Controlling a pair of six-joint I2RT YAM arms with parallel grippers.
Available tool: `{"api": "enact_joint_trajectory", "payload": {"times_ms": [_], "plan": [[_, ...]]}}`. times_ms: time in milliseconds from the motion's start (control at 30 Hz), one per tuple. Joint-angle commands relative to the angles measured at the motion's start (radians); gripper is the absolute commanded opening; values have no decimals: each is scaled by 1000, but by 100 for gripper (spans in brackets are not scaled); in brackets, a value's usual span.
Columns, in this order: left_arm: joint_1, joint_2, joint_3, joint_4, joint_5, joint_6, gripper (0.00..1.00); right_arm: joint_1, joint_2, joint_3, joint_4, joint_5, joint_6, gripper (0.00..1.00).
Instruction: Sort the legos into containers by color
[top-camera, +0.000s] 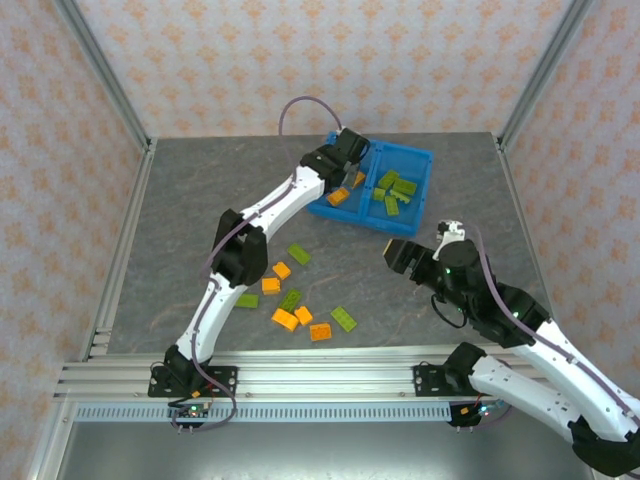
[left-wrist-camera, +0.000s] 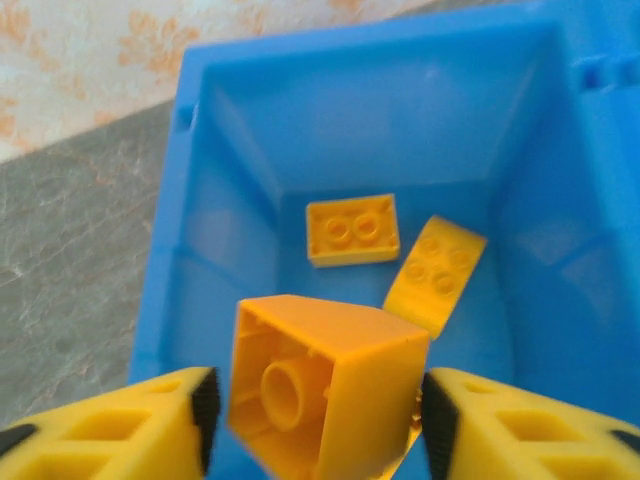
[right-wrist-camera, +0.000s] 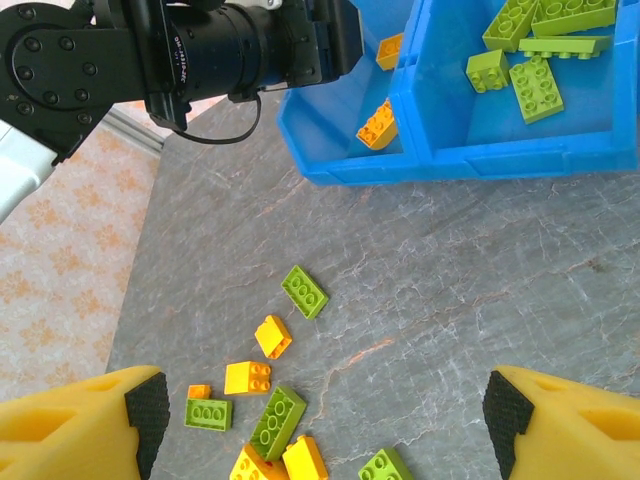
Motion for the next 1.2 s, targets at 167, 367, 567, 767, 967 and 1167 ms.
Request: {"api": "enact_joint_trajectory", "payload": {"times_ms": [167,367,567,767,967,1167], "plan": [[-9,-135,-11,-50,48,-21,68,5,2,-20,25,7,28,84],[-44,-494,-388,79,133,-36,69,5,42,-23,19,-8,10,84],[-53,-1003,-891,199,294,-50,78,6,208,-37,30,-204,-85,84],[-54,-1425,-1133,-29,469,174,98,135,354,-80,-14,-284,-149,83],[-54,-1693,-1324,-346,914,731,100,235,503,-115,30,-226,-148,78],[-55,-1870,-1512,-241,900,796,100,344,737,-48,31,-174,-192,74]]}}
